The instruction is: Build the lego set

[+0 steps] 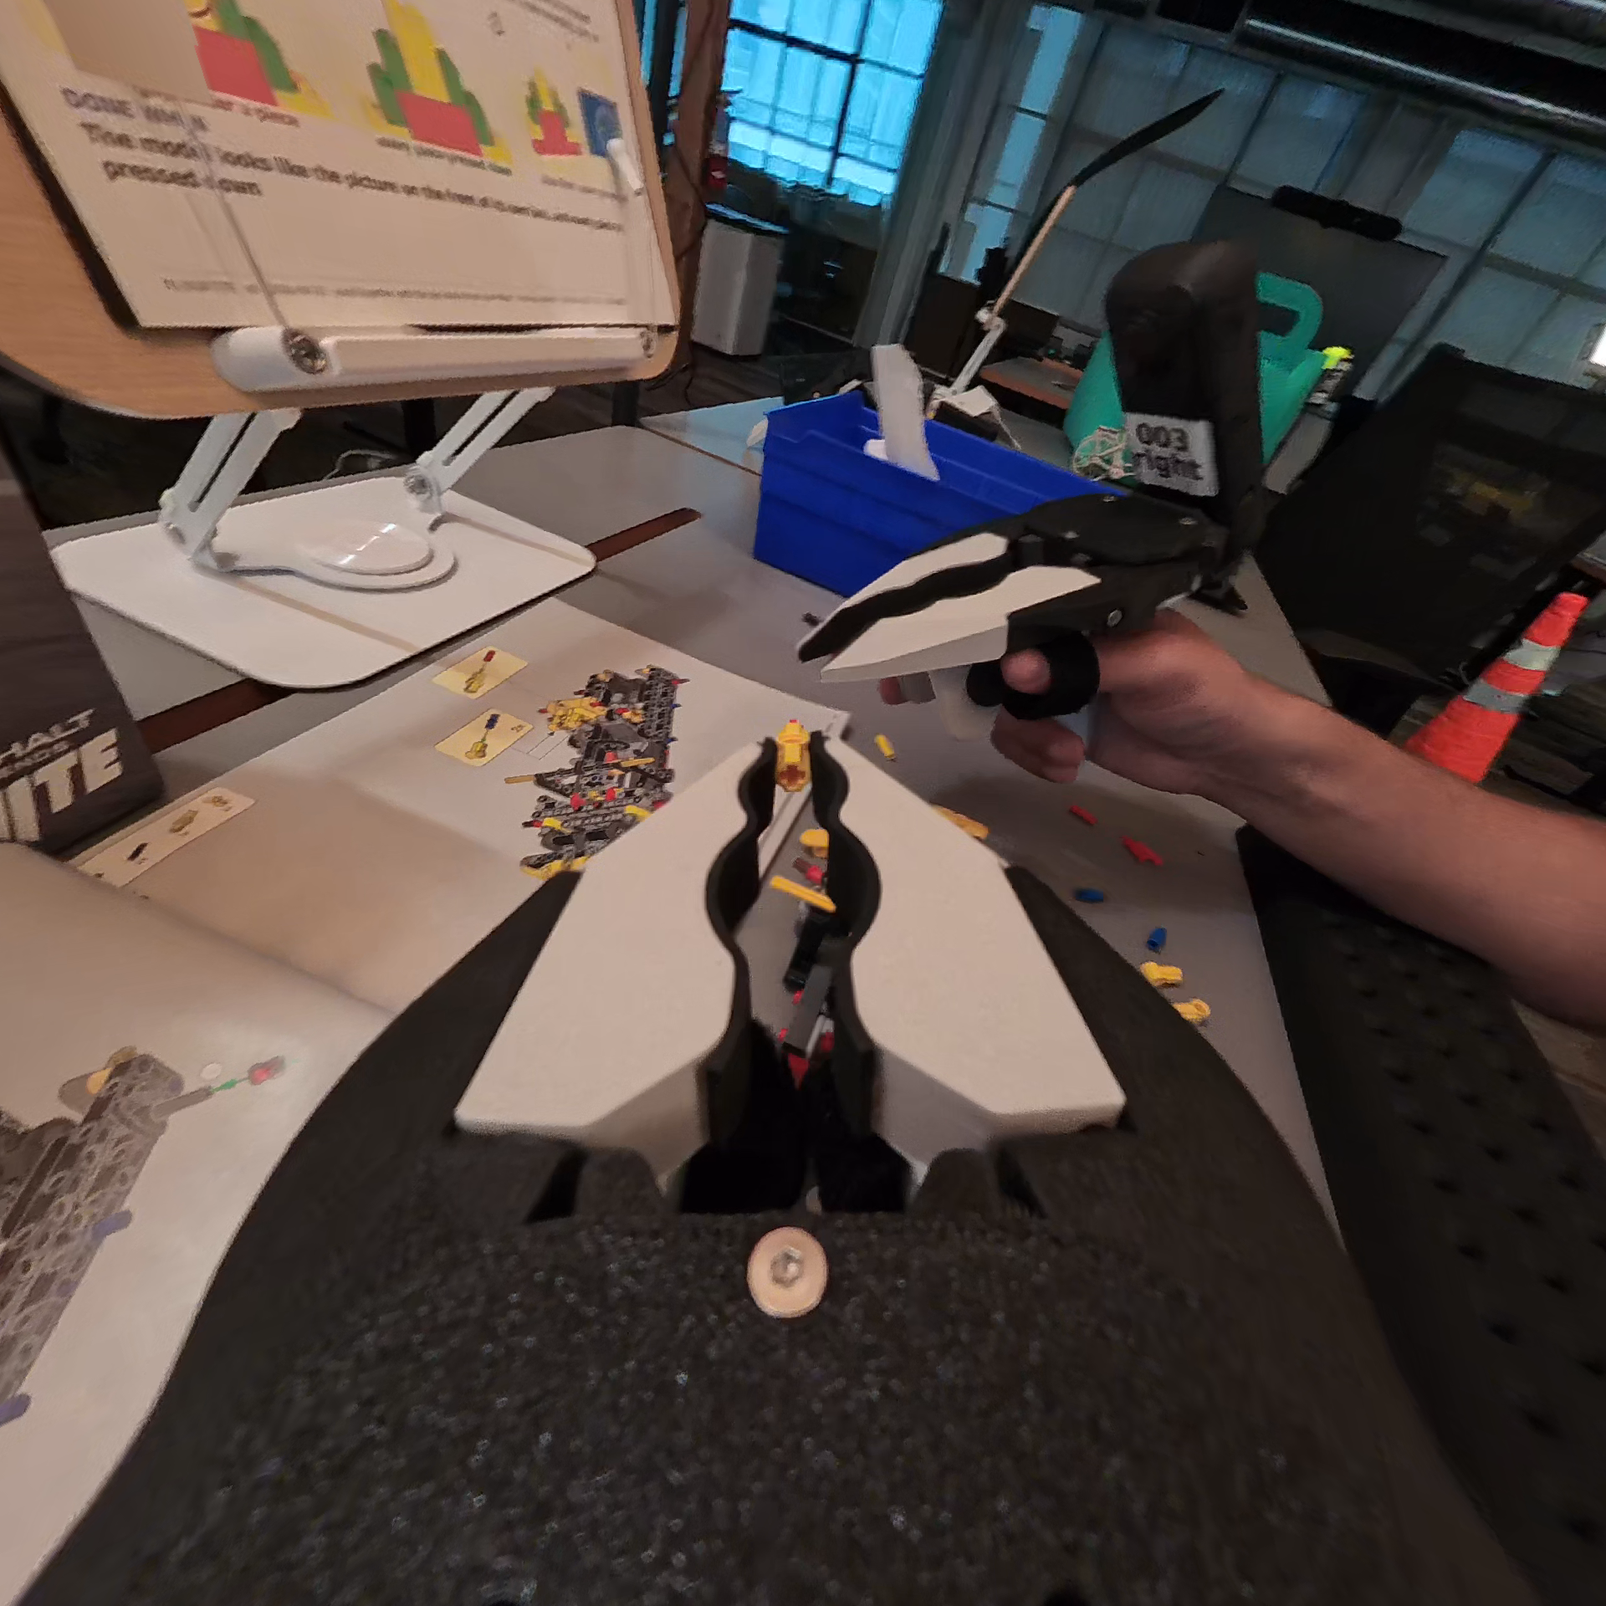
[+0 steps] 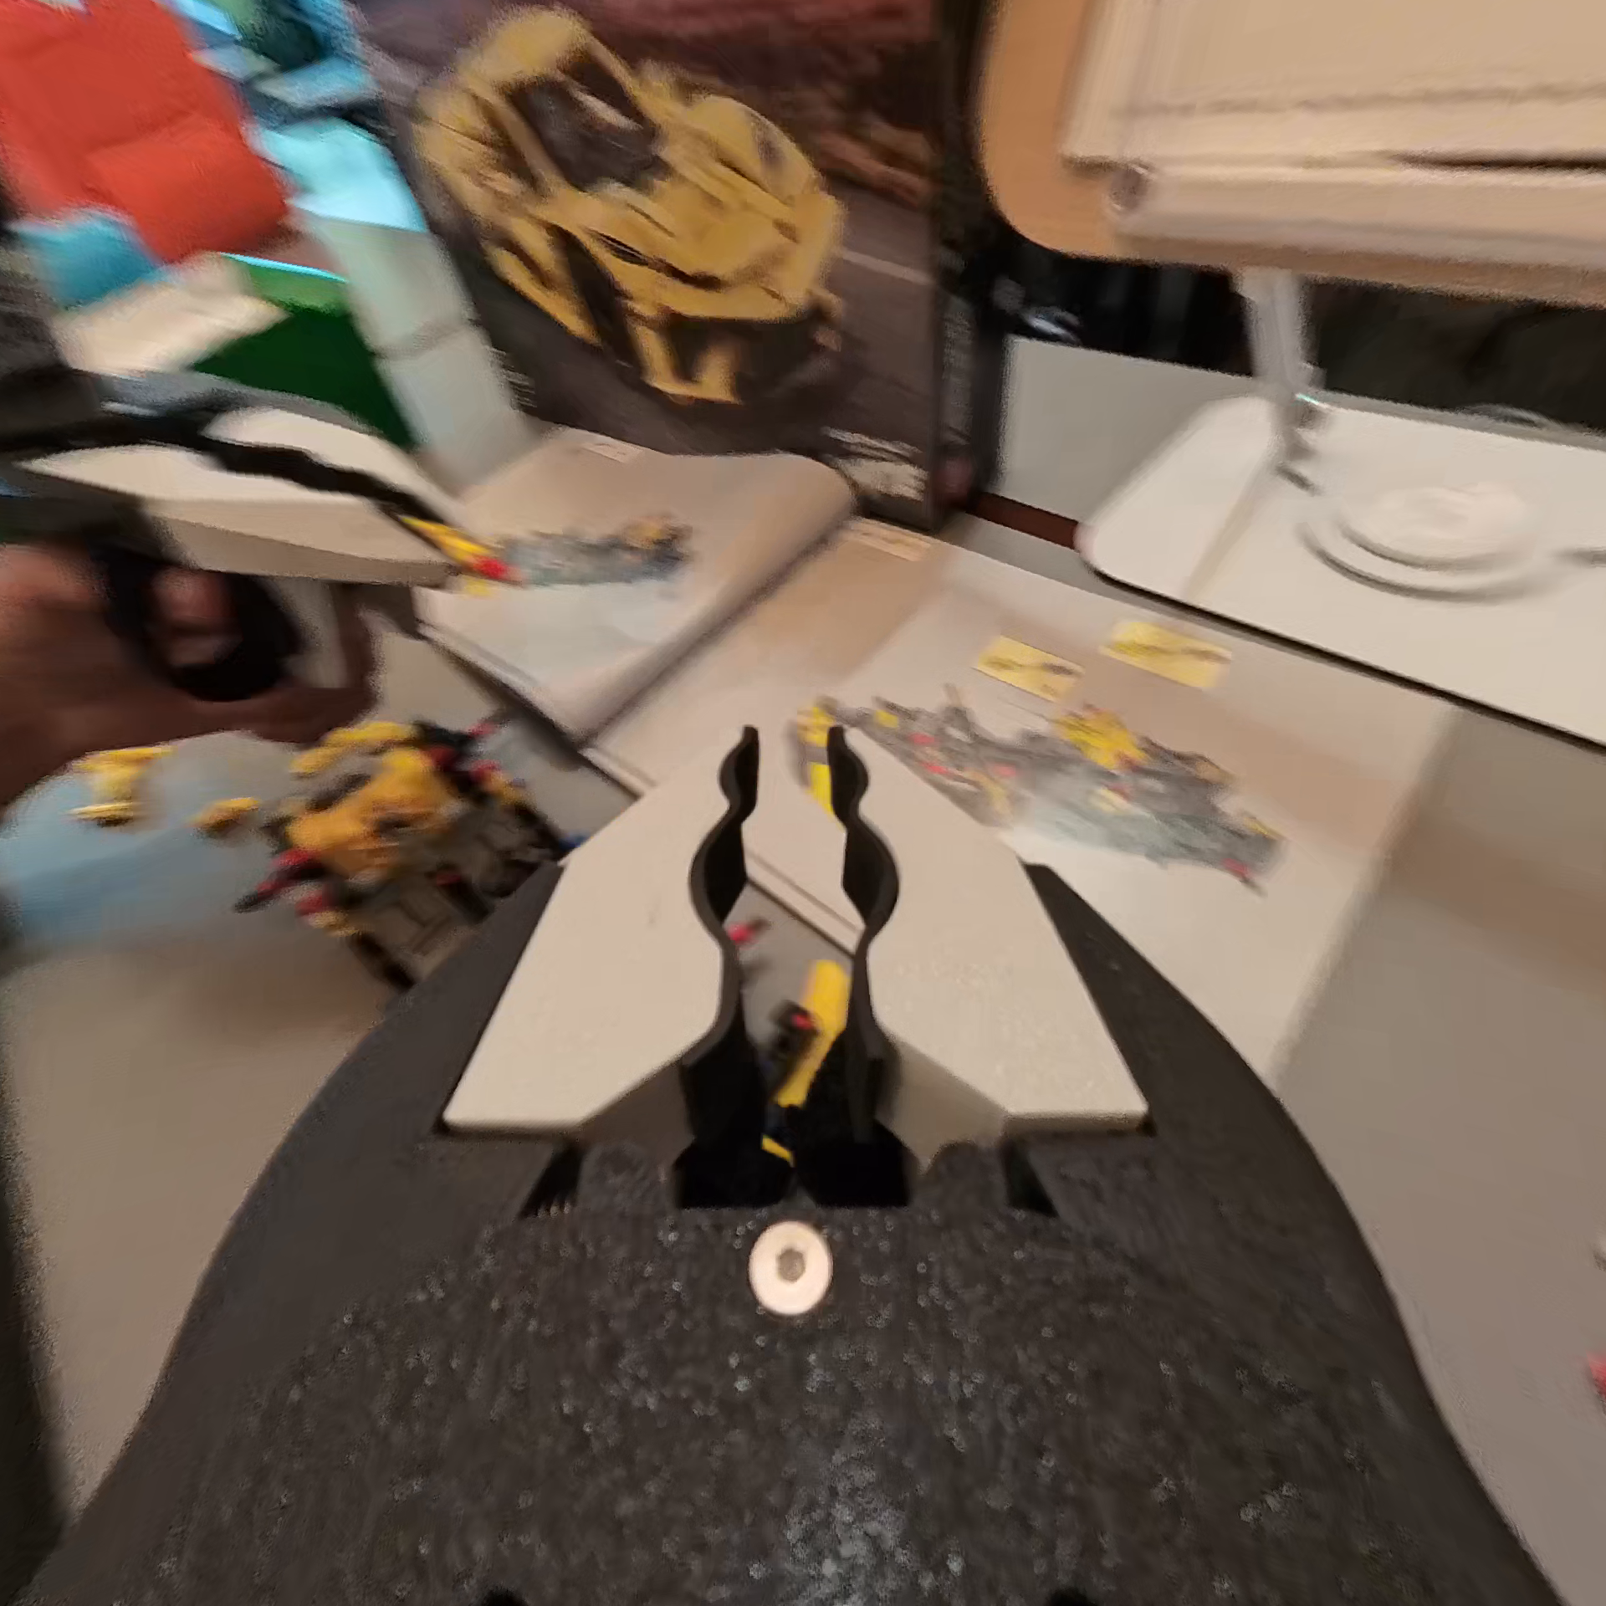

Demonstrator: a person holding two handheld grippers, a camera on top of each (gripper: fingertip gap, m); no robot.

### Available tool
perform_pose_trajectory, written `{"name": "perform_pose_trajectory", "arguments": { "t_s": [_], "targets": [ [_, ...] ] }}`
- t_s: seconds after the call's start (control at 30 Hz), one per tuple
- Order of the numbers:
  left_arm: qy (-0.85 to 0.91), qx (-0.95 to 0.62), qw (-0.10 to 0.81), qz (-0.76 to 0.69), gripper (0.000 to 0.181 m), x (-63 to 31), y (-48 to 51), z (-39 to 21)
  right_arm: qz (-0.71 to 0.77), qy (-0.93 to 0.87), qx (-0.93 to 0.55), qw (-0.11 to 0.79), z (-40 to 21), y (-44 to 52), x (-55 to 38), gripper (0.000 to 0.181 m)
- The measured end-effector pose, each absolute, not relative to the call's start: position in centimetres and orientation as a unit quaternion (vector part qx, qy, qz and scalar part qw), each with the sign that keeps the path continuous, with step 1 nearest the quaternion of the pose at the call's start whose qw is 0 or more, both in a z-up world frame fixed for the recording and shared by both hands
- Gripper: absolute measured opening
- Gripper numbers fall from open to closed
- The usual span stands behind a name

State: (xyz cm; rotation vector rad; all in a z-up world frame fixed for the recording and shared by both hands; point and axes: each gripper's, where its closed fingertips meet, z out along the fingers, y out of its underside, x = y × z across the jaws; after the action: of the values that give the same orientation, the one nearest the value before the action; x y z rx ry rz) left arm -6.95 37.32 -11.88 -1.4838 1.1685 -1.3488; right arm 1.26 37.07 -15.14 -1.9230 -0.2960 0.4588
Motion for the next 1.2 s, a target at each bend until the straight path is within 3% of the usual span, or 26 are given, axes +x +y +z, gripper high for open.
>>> {"name": "perform_pose_trajectory", "arguments": {
  "t_s": [0.17,0.37,0.67,1.07,1.2],
  "targets": [
    [0.482,-0.480,0.358,-0.640,0.007,-7.6,32.9,-8.6,0.463,-0.222,-0.661,0.547,-8.8,32.2,-6.6,0.024],
    [0.495,-0.419,0.340,-0.681,0.007,-8.1,30.0,-6.9,0.499,-0.240,-0.624,0.551,-7.8,31.2,-7.3,0.015],
    [0.502,-0.422,0.331,-0.678,0.007,-7.8,29.6,-7.2,0.482,-0.278,-0.615,0.559,-7.7,30.2,-8.3,0.003],
    [0.508,-0.459,0.348,-0.641,0.009,-7.2,30.9,-8.6,0.446,-0.271,-0.647,0.556,-8.7,31.2,-7.5,0.003],
    [0.491,-0.496,0.357,-0.621,0.011,-6.8,32.5,-9.4,0.371,-0.263,-0.669,0.588,-9.1,32.5,-6.2,0.003]
  ]
}}
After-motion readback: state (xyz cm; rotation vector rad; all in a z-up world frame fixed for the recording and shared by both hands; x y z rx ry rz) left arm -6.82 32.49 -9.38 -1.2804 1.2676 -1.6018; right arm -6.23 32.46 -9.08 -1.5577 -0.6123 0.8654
